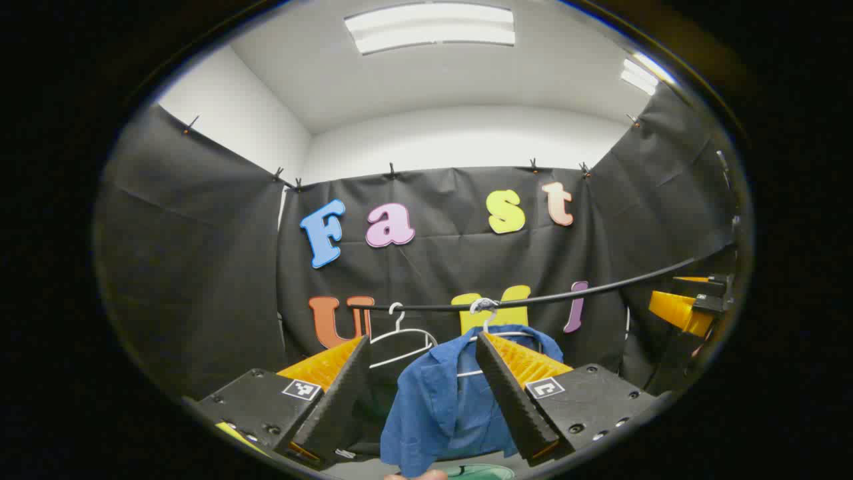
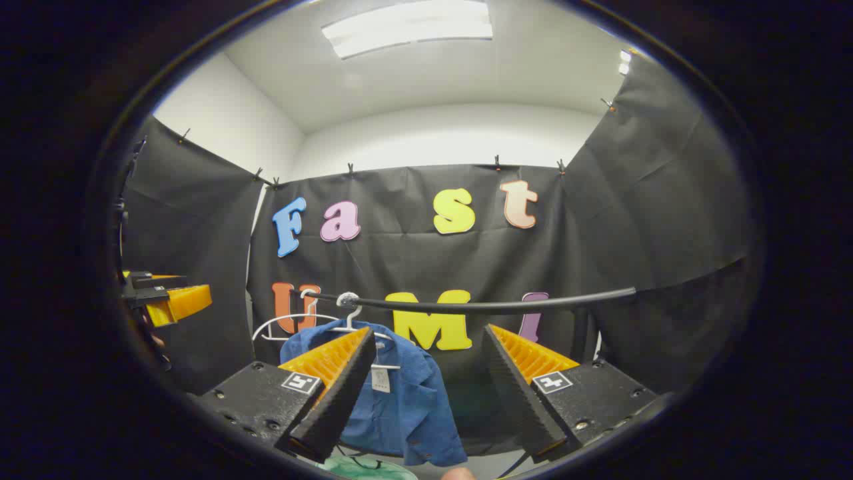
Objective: Grasp the clothes on the hanger with both hands and then place them into the laundry hamper below.
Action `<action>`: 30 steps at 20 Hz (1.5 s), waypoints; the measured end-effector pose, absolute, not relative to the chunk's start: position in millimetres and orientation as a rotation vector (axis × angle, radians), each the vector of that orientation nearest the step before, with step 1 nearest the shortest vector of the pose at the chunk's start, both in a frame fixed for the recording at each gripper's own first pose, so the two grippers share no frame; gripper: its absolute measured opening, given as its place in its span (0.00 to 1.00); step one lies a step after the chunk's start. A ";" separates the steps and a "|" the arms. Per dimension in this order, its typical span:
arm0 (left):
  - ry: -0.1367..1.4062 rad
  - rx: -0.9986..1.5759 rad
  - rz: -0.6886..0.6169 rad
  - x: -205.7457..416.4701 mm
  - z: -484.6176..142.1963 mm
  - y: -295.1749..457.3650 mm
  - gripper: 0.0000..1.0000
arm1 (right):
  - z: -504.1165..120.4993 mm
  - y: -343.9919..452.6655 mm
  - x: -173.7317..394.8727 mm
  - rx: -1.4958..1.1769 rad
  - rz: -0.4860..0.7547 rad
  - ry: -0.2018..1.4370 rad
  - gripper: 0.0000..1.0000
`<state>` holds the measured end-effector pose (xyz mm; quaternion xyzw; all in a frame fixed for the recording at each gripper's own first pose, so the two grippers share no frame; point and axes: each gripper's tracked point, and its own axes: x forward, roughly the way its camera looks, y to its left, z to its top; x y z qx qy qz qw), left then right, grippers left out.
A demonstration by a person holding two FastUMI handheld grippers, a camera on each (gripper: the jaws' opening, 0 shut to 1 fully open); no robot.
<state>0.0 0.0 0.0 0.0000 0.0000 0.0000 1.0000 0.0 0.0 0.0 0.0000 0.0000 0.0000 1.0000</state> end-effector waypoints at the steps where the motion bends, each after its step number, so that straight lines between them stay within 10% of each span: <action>1: -0.002 -0.005 -0.002 0.2 0.3 1.1 1.00 | 1.0 1.0 0.1 0.001 -0.003 -0.002 1.00; 30: 0.089 -0.016 -0.004 16.5 -52.8 33.7 1.00 | -65.1 31.8 37.2 0.000 -0.029 0.107 1.00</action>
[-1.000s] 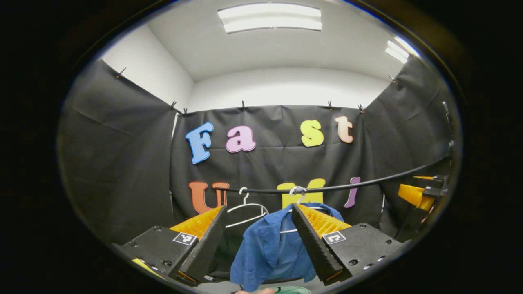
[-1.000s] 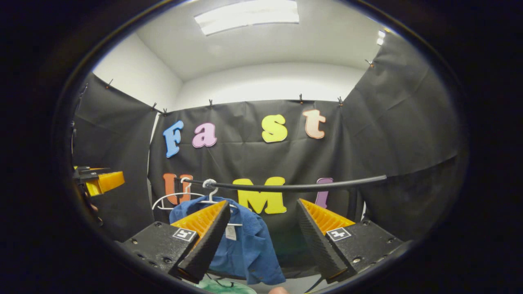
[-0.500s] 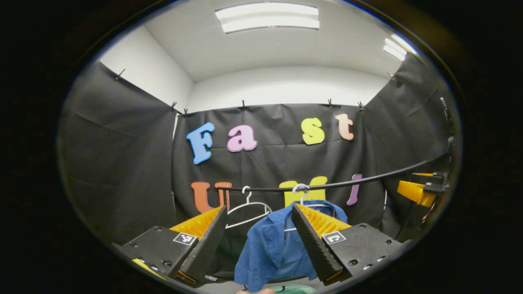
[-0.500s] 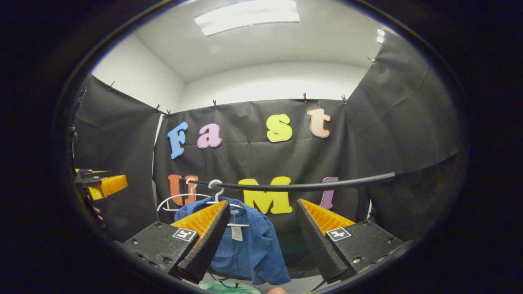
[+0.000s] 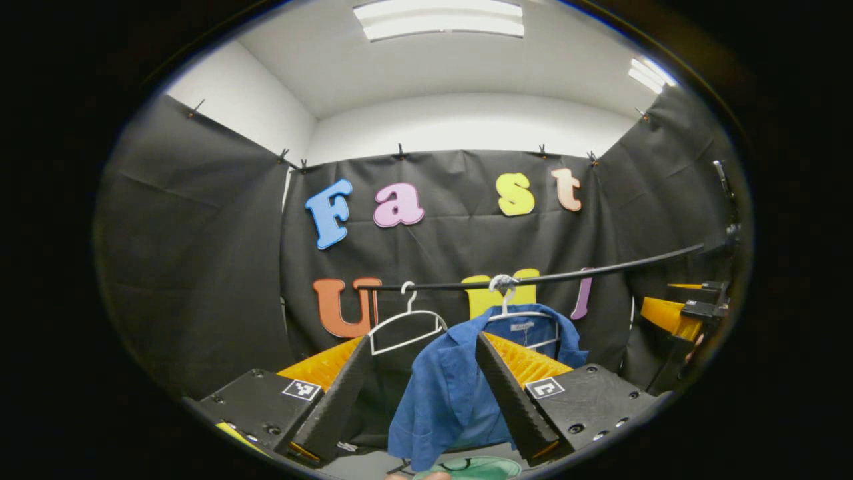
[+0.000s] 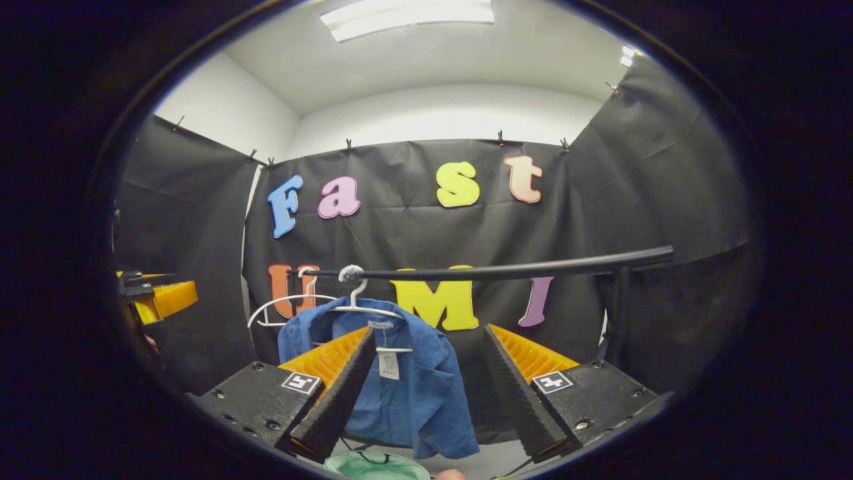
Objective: Grasp the clothes on the hanger with both hands and then place them into the laundry hamper below.
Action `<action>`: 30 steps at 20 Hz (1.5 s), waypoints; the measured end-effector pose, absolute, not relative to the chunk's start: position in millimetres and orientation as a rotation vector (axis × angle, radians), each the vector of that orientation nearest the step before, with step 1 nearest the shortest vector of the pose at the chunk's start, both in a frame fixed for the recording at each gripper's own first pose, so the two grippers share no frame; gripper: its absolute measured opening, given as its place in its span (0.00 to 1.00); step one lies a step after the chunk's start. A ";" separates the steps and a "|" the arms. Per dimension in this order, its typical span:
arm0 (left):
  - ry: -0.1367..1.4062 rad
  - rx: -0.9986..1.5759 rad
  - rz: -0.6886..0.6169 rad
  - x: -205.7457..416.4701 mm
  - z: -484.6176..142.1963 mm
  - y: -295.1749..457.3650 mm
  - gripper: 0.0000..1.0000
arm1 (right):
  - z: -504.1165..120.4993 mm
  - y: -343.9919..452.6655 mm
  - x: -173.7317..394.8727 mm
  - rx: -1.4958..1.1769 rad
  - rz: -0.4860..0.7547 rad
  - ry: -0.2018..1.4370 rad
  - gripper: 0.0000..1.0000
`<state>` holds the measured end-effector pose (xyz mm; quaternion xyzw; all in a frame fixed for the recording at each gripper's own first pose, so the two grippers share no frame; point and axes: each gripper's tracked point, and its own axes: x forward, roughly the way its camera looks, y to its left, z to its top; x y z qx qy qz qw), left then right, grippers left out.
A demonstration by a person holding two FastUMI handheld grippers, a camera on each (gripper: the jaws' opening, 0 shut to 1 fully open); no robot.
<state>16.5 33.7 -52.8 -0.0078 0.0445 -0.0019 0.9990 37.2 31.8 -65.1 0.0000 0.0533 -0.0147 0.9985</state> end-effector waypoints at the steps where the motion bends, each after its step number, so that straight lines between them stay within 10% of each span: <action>1: 0.101 -0.018 -0.009 18.4 -60.1 37.3 1.00 | -73.6 33.5 39.9 -0.004 -0.038 0.121 1.00; 30: 0.381 -0.178 -0.028 136.1 -238.1 -36.4 1.00 | -247.2 17.7 196.2 -0.029 -0.174 0.370 1.00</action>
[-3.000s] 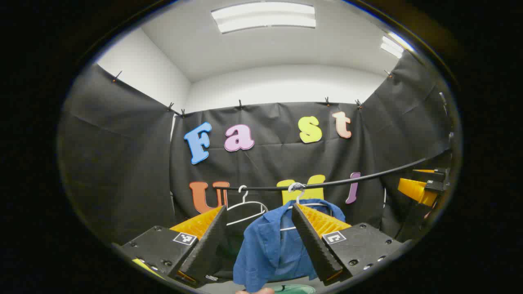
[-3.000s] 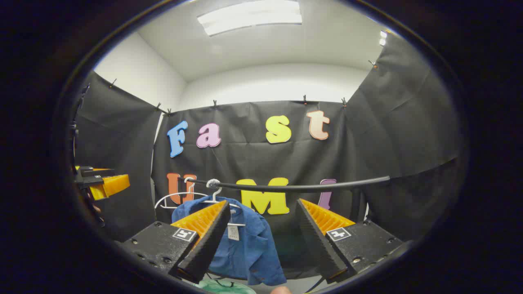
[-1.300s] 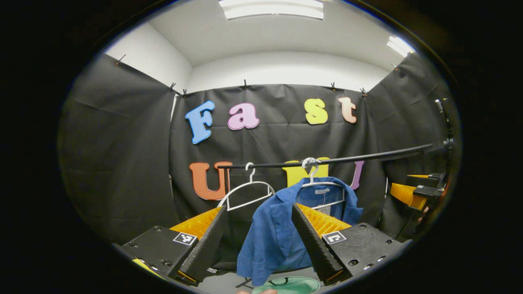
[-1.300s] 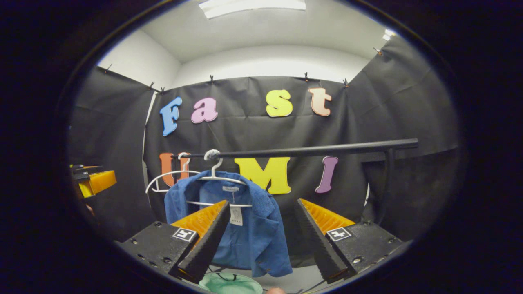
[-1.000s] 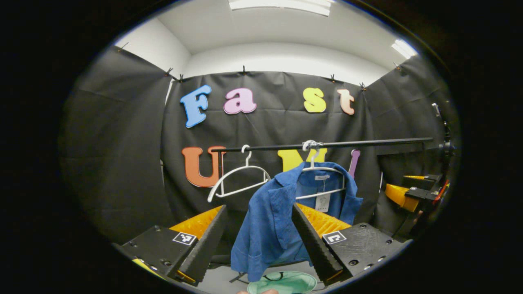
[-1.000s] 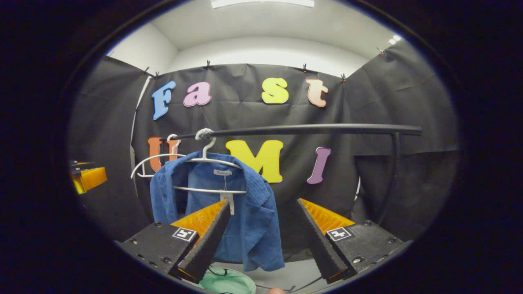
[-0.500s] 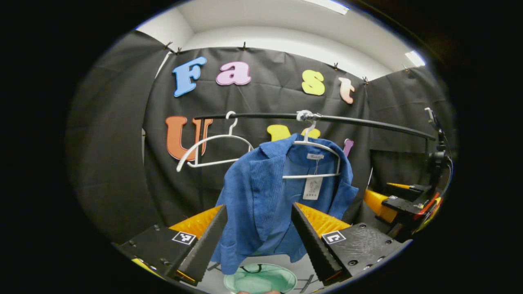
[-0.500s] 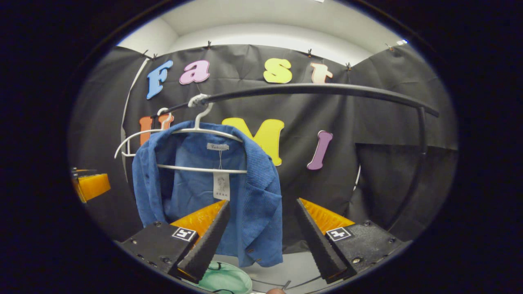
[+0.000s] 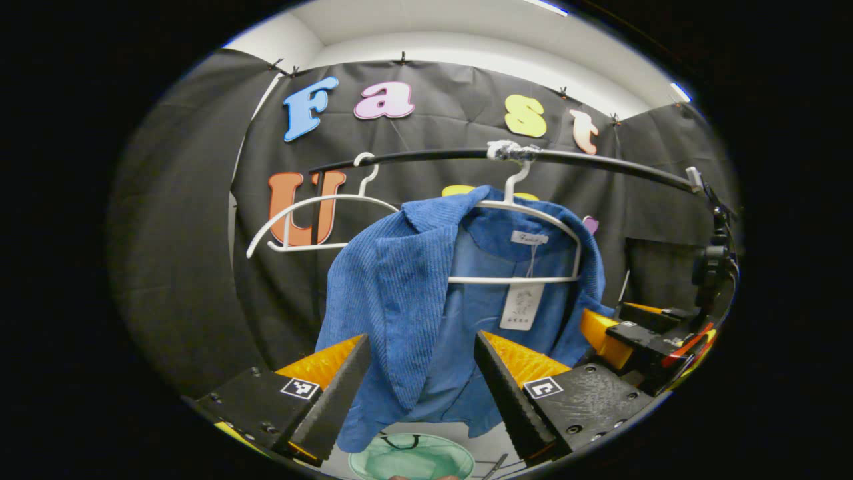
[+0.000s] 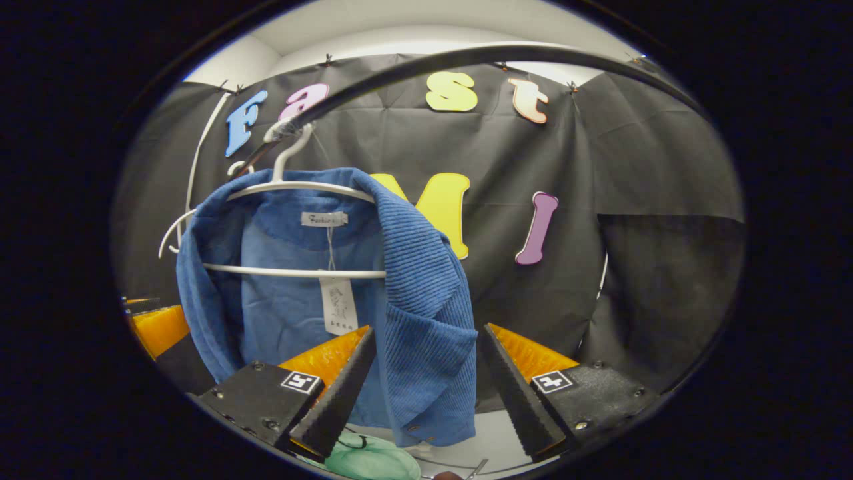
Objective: Grasp the clothes on the hanger with both hands and then place them into the laundry hamper below.
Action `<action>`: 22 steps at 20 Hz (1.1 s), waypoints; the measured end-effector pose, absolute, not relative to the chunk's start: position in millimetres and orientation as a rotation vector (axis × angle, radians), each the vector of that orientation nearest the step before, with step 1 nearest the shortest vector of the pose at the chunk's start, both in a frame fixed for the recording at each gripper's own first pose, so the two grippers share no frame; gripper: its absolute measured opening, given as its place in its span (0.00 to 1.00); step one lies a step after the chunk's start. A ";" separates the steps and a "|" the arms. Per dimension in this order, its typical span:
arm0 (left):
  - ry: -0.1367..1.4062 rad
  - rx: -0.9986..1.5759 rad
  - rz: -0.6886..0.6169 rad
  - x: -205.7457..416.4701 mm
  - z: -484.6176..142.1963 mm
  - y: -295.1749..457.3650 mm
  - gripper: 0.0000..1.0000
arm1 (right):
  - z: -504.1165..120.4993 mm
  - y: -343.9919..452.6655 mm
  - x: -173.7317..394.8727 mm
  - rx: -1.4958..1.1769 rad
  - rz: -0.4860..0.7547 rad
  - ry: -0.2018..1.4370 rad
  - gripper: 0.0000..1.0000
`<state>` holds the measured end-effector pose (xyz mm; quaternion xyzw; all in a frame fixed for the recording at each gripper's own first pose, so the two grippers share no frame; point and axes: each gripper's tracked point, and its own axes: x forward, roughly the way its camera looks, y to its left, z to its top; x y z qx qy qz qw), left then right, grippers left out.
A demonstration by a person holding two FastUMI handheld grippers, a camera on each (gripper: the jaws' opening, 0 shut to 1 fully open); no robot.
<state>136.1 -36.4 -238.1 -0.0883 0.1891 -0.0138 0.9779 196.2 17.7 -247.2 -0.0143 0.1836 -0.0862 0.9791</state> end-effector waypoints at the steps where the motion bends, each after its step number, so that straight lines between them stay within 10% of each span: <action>1: 0.389 -0.178 -0.013 145.0 -243.7 -38.9 1.00 | -251.1 17.8 202.2 -0.013 -0.176 0.372 1.00; 12: 0.398 -0.169 0.148 193.8 -260.5 -10.2 1.00 | -263.1 -15.1 240.9 0.013 -0.247 0.362 1.00; 22: 0.379 -0.142 0.139 204.4 -252.6 -4.5 0.18 | -235.3 -43.2 246.6 -0.088 -0.266 0.253 0.40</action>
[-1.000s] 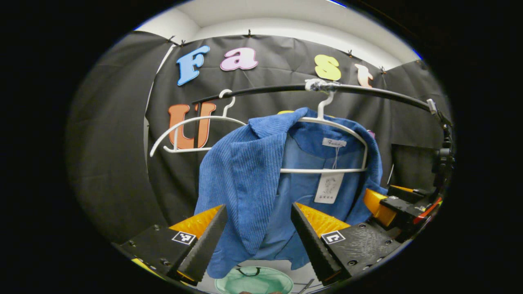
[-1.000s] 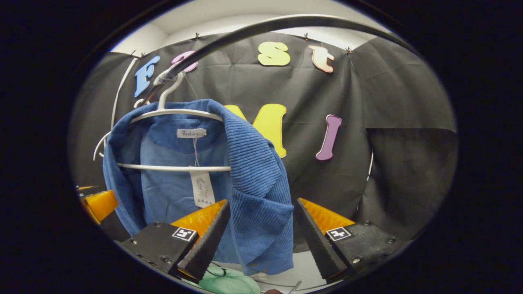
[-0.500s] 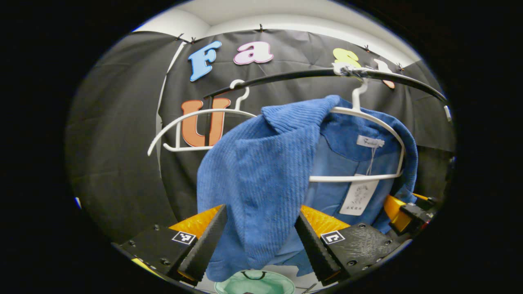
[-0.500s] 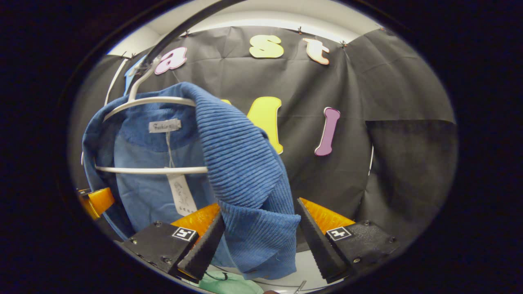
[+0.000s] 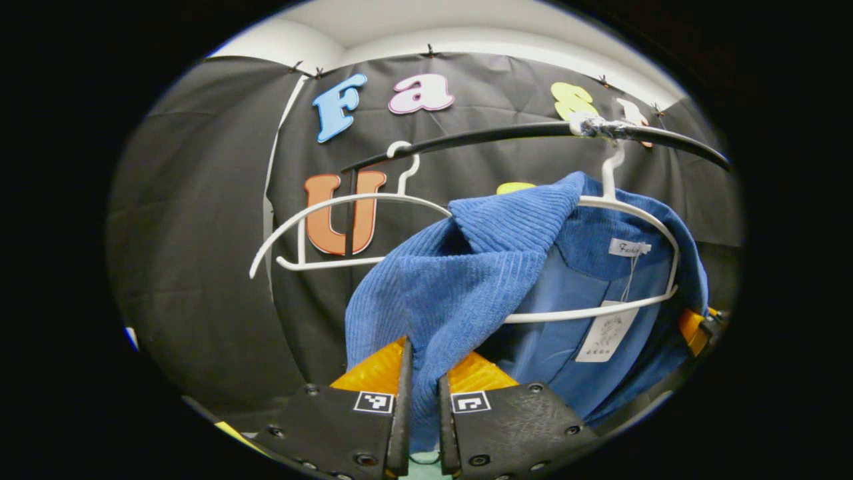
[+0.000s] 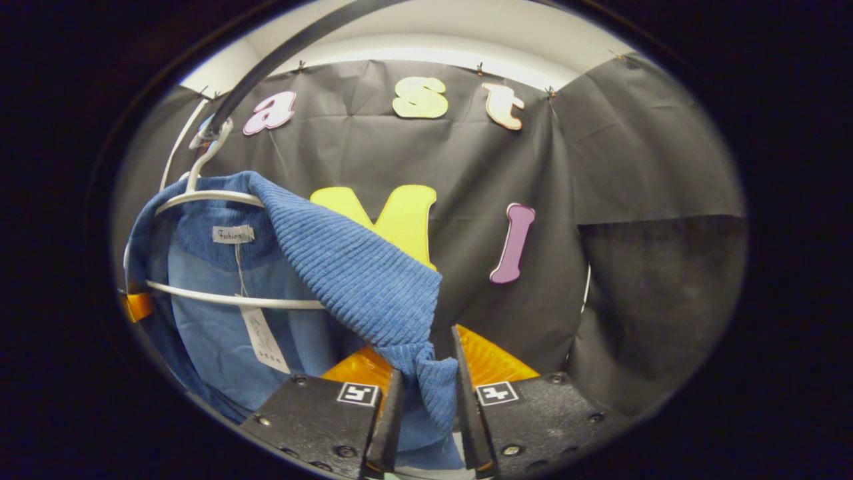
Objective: Grasp the clothes on the hanger with both hands and then place them into the laundry hamper below.
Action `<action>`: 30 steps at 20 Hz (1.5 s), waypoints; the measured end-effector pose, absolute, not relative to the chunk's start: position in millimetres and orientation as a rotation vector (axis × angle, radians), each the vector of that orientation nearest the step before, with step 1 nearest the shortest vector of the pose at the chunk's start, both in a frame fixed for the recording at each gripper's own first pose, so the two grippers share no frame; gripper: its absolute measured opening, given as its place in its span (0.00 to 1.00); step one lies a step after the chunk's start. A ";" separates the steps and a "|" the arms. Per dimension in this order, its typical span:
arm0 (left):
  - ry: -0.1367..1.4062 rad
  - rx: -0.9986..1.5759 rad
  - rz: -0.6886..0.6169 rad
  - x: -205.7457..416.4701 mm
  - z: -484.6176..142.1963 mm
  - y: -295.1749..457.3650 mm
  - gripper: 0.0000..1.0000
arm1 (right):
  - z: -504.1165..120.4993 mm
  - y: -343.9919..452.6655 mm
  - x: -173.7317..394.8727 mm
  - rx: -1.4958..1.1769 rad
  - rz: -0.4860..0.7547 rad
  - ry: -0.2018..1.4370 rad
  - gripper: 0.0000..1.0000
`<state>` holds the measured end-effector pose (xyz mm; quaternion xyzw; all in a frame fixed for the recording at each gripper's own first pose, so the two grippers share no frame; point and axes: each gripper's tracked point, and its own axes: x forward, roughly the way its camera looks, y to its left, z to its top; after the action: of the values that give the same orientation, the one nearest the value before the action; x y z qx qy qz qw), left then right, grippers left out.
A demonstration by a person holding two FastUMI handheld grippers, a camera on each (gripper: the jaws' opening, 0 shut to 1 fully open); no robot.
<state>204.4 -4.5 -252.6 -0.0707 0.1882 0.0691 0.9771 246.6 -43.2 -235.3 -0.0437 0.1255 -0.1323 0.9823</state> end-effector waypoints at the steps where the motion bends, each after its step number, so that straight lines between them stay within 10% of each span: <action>1: 0.370 -0.139 0.135 203.4 -249.9 -2.6 0.18 | -237.5 -41.6 246.7 -0.102 -0.265 0.250 0.34; 3: 0.365 -0.124 0.151 195.9 -247.1 3.6 0.00 | -238.4 -37.6 246.0 -0.114 -0.259 0.249 0.24; 5: 0.377 -0.145 0.130 197.5 -247.2 0.9 0.10 | -238.4 -36.6 248.3 -0.120 -0.249 0.248 0.19; 30: 0.264 0.064 0.157 220.1 -172.4 80.9 0.00 | -183.3 -62.9 254.0 -0.109 -0.325 0.087 0.11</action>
<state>220.1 80.9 -172.4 0.0320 0.1315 0.0781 0.9877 254.0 -62.9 -183.3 -0.0541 0.0431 -0.1616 0.9844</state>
